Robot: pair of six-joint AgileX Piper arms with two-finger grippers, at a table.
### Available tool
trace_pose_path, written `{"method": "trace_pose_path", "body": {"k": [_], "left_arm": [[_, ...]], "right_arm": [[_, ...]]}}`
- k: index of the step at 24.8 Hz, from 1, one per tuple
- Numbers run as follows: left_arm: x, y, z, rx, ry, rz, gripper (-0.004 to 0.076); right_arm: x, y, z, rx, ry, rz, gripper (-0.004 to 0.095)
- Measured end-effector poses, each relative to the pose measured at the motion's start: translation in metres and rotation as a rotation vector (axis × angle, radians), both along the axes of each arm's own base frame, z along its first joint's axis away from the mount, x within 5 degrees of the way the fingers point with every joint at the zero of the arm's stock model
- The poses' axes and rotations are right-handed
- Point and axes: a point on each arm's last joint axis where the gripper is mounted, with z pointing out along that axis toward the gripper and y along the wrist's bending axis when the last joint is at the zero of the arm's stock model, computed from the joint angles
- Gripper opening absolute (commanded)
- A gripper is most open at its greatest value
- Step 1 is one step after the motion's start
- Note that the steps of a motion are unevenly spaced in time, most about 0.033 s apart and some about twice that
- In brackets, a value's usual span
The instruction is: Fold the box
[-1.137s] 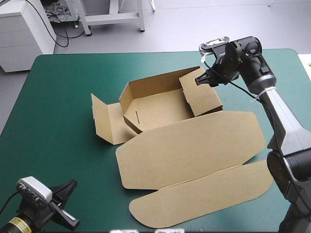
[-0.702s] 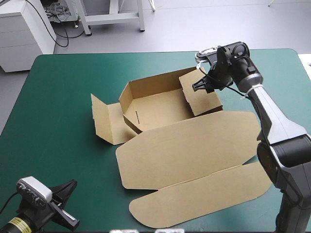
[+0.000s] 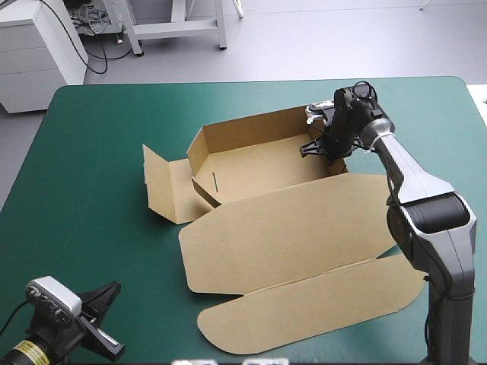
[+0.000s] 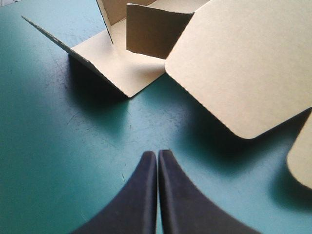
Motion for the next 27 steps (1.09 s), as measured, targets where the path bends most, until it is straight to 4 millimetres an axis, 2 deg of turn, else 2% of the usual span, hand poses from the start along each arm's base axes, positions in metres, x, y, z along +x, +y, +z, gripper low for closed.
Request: {"method": "trace_pose_path", "body": {"k": [3, 7, 14, 17, 19, 21, 23, 25, 27], "left_arm": [[0.000, 0.000, 0.000, 0.000, 0.000, 0.000, -0.0008], [0.000, 0.000, 0.000, -0.001, 0.000, 0.000, -0.0008], [0.000, 0.000, 0.000, -0.005, 0.003, 0.002, -0.0008], [0.000, 0.000, 0.000, -0.013, 0.007, 0.007, 0.0020], [0.000, 0.000, 0.000, -0.015, 0.009, 0.008, 0.0071], [0.000, 0.000, 0.000, -0.019, 0.011, 0.010, 0.0218], [0.000, 0.000, 0.000, -0.019, 0.011, 0.010, 0.0452], [0.000, 0.000, 0.000, -0.020, 0.012, 0.010, 0.0492], [0.000, 0.000, 0.000, -0.020, 0.012, 0.010, 0.0482]], "right_arm": [[-0.002, 0.000, 0.005, 0.002, -0.008, -0.001, -0.0017], [-0.008, -0.003, 0.027, 0.003, -0.062, -0.003, -0.0018], [-0.044, -0.014, 0.108, 0.020, -0.247, -0.006, -0.0018], [-0.074, -0.023, 0.154, 0.022, -0.362, -0.011, -0.0018], [-0.088, -0.027, 0.174, 0.022, -0.413, -0.014, -0.0018], [-0.107, -0.033, 0.196, 0.029, -0.476, -0.018, -0.0018], [-0.122, -0.037, 0.212, 0.029, -0.523, -0.022, -0.0018], [-0.134, -0.041, 0.223, 0.030, -0.555, -0.025, -0.0018], [-0.142, -0.042, 0.228, 0.032, -0.571, -0.023, -0.0018]]}}
